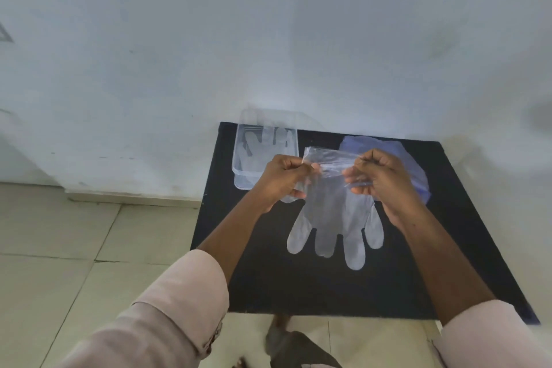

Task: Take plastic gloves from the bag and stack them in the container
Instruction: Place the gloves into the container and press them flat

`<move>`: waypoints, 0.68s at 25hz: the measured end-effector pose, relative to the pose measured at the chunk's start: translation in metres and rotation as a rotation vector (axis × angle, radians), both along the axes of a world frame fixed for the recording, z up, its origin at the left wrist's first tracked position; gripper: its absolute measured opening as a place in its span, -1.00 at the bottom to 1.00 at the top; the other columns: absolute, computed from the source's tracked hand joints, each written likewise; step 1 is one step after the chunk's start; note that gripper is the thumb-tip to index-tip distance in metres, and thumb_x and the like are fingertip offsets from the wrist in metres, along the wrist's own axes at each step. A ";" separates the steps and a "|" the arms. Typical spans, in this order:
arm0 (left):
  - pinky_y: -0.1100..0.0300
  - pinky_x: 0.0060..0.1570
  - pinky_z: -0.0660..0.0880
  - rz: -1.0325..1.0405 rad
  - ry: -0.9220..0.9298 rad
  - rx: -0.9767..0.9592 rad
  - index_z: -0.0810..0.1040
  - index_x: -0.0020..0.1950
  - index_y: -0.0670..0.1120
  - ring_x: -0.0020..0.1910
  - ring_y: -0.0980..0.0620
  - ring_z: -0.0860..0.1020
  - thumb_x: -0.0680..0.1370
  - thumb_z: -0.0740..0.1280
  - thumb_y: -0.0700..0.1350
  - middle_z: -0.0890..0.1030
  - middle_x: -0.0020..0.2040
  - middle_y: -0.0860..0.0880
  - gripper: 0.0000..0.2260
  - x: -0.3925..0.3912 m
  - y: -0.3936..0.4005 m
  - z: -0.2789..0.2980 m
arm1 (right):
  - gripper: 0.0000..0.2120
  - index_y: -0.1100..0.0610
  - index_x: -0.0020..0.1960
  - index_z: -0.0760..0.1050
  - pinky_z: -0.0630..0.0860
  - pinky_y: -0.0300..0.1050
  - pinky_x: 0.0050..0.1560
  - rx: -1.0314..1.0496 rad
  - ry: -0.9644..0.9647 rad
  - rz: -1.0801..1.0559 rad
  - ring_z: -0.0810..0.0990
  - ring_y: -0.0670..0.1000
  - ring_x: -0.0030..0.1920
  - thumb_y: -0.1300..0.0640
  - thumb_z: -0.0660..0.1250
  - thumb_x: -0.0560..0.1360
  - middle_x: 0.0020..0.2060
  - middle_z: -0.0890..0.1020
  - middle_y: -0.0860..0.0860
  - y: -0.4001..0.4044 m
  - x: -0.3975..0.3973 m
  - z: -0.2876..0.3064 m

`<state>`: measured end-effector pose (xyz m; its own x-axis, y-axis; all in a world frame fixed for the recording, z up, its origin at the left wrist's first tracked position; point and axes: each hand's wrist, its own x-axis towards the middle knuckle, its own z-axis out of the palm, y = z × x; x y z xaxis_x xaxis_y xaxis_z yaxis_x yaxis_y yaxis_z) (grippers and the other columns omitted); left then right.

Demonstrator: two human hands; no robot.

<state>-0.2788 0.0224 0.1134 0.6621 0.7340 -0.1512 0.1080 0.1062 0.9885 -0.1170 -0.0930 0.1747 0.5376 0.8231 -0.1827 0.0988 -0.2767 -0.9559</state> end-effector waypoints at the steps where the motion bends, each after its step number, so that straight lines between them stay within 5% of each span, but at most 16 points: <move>1: 0.14 -0.21 0.63 0.023 0.004 0.005 0.73 -0.04 -0.11 0.00 -0.01 0.67 0.51 0.43 -0.02 0.72 -0.02 -0.13 -0.81 -0.001 0.007 -0.001 | -0.80 0.14 -0.21 0.46 0.57 -0.17 -0.29 -0.004 0.019 0.021 0.67 0.01 -0.30 0.26 0.23 0.58 -0.27 0.72 0.06 0.008 0.002 -0.003; 4: 0.06 -0.09 0.65 0.073 -0.030 0.011 0.72 -0.01 -0.15 0.06 0.04 0.66 0.52 0.42 -0.11 0.72 0.03 -0.08 -0.85 -0.004 0.034 -0.001 | -0.80 0.12 -0.21 0.46 0.57 -0.14 -0.23 -0.002 0.070 0.090 0.68 0.03 -0.25 0.25 0.22 0.59 -0.27 0.73 0.04 0.039 0.007 -0.013; 11: 0.08 -0.04 0.62 0.159 0.005 -0.065 0.64 0.02 -0.26 -0.13 -0.01 0.68 0.57 0.31 -0.26 0.69 -0.06 -0.12 -0.87 0.012 0.144 0.019 | -0.79 0.11 -0.25 0.44 0.57 -0.09 -0.22 0.054 0.142 0.117 0.65 0.09 -0.25 0.29 0.24 0.53 -0.23 0.67 0.16 0.171 0.030 -0.015; 17: 0.02 0.17 0.53 0.355 0.066 -0.049 0.66 -0.02 -0.26 -0.11 -0.03 0.66 0.53 0.35 -0.25 0.69 -0.12 -0.16 -0.88 0.041 0.238 0.034 | -0.87 0.09 -0.24 0.50 0.62 -0.03 -0.04 0.091 -0.022 0.110 0.69 0.00 -0.20 0.23 0.29 0.47 -0.28 0.70 0.00 0.283 0.056 -0.020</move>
